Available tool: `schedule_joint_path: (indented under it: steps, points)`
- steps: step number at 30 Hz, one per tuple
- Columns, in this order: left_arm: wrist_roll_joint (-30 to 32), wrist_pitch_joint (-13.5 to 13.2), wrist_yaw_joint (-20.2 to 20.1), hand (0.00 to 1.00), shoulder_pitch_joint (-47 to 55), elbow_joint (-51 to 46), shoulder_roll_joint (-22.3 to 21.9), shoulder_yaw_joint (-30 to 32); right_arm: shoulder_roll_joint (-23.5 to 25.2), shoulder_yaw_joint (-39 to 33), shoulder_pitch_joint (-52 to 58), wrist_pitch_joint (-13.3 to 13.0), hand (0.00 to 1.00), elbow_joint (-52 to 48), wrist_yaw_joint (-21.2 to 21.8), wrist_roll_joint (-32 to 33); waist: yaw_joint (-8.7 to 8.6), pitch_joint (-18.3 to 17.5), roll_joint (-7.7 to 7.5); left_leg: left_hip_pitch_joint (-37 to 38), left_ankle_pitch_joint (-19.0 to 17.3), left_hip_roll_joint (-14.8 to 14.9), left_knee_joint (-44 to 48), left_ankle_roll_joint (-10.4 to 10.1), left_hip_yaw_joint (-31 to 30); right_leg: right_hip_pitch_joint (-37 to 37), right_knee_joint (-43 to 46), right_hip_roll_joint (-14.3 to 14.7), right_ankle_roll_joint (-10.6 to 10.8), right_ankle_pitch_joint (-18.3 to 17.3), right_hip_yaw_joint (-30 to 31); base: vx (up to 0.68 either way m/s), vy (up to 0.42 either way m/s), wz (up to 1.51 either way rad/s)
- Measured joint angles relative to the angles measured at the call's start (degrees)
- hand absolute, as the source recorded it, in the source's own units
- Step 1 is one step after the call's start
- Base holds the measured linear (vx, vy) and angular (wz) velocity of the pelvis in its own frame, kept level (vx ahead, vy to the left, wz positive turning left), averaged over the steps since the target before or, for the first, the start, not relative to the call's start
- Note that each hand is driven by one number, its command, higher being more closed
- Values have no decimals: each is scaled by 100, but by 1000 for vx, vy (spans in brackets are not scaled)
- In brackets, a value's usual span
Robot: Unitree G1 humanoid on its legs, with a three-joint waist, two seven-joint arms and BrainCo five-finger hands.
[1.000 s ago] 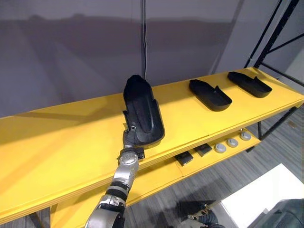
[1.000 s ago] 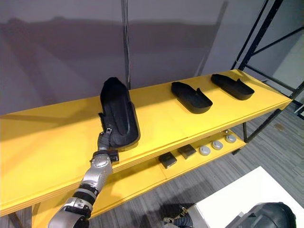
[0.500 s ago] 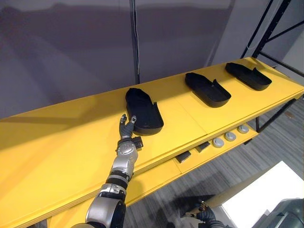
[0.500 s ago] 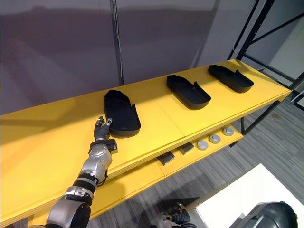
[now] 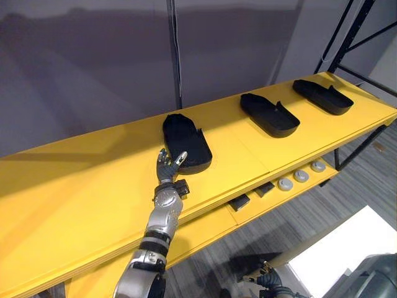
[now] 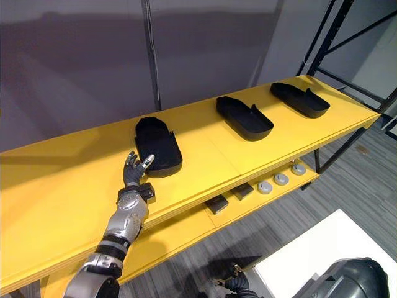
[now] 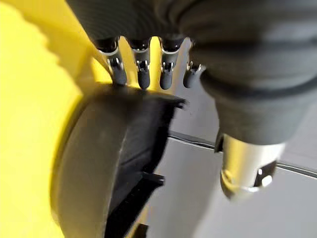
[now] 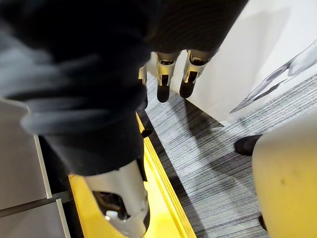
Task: Walk over and take plastic housings, then place them on the shelf
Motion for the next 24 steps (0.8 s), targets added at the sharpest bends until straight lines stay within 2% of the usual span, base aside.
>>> schedule_joint_path:
  steps: [4,8,13,18,23,24]
  points:
    - [566,-12,50,0,301,-1020,-64,-355,1,-7,147,-4,0,-174,-21,2,180,52,2,38,-64,14,18,-85,-2,52,10,3,4,-23,12,0,0,0]
    - [1057,-91,-218,0,675,-1737,-255,-721,0,-15,265,-7,0,-284,-45,21,318,51,4,50,-119,31,74,-65,-1,63,113,9,-10,-102,-1,-2,-3,1]
    - [1480,-121,-541,0,808,-1904,-253,-949,18,-15,342,-10,0,-397,-45,26,329,49,5,95,-149,35,80,-38,29,69,193,10,2,-162,3,0,-3,-1]
    - [1742,-119,-562,0,811,-1900,-253,-1117,22,-16,420,-20,0,-469,-35,26,412,42,2,98,-145,35,103,-22,49,73,190,10,5,-171,12,1,0,-1]
    - [1906,-112,-559,0,1002,-1846,-210,-1089,90,-51,484,-20,0,-513,-35,24,419,-37,6,166,-148,46,103,-29,104,137,179,18,4,-173,7,-5,-3,-2]
    - [1984,-111,-550,100,1069,-1808,-193,-1076,150,-108,508,-21,0,-512,-32,24,419,-77,2,173,-149,52,103,-31,125,138,177,24,4,-173,18,-19,-11,-7]
